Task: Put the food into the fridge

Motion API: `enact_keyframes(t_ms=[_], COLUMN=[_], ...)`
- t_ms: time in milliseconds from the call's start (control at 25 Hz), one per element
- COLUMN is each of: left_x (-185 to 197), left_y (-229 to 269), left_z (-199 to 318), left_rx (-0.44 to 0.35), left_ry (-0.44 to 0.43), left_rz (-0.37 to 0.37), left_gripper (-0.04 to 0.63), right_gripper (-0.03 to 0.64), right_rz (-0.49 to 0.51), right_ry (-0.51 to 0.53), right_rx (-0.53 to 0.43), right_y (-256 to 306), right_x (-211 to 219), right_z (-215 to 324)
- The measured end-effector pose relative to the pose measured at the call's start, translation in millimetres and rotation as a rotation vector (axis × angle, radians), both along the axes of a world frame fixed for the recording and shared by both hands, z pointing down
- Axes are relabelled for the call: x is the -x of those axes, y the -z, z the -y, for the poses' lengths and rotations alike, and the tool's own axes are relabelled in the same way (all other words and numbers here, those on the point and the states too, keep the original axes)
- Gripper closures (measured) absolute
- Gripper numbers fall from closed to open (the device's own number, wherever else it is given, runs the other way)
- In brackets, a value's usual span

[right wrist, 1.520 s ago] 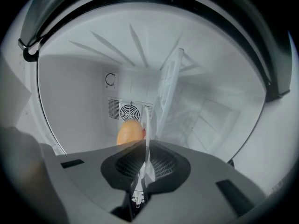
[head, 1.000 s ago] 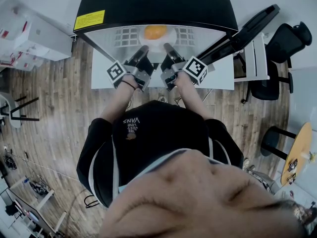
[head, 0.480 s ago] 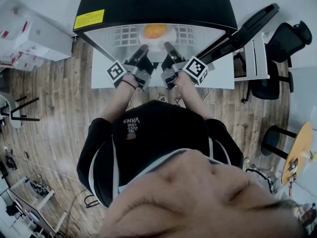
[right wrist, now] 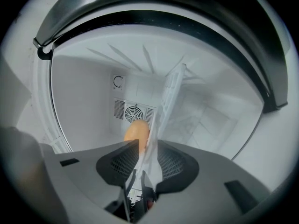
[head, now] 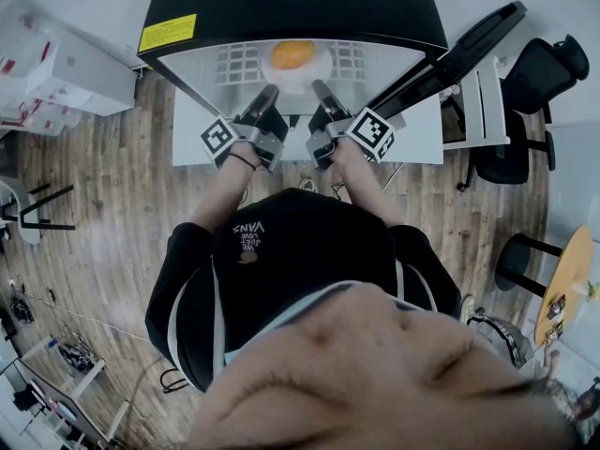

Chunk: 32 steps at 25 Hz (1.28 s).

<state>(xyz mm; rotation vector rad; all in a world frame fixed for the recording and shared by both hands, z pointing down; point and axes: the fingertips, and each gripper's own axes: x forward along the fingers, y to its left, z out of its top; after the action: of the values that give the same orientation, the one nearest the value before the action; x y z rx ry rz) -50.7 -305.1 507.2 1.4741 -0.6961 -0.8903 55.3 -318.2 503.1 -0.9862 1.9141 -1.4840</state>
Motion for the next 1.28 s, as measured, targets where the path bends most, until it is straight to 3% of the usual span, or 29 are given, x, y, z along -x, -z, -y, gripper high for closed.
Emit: enact_keyframes(t_ms=[320, 520, 800, 1040, 1280], left_x=[4.6, 6.0, 0.3, -5.7, -10.8], left_y=[3.5, 7.9, 12.7, 14.5, 13.3], left_z=[-10.3, -15.0, -20.1, -19.2, -16.8], left_rx=[-0.068, -0.13, -0.175, -0.223, -0.227], left_ry=[0.002, 0.001, -0.013, -0.036, -0.053], left_rz=[0.126, 0.241, 0.269, 0.386, 0.416], left_gripper=[0.558, 0.558, 0.558, 0.558, 0.558], right_gripper=[0.506, 0.506, 0.529, 0.584, 0.594], right_rz=[-0.143, -0.223, -0.295, -0.338, -0.347], right_ry=[-0.01, -0.009, -0.015, -0.003, 0.034], right_rx=[-0.079, -0.121, -0.146, -0.165, -0.18], right_y=[4.1, 5.2, 2.8, 3.2, 5.5], right_x=[-4.4, -6.9, -10.3, -10.3, -2.8], right_z=[-8.4, -15.1, -22.3, -23.0, -21.8])
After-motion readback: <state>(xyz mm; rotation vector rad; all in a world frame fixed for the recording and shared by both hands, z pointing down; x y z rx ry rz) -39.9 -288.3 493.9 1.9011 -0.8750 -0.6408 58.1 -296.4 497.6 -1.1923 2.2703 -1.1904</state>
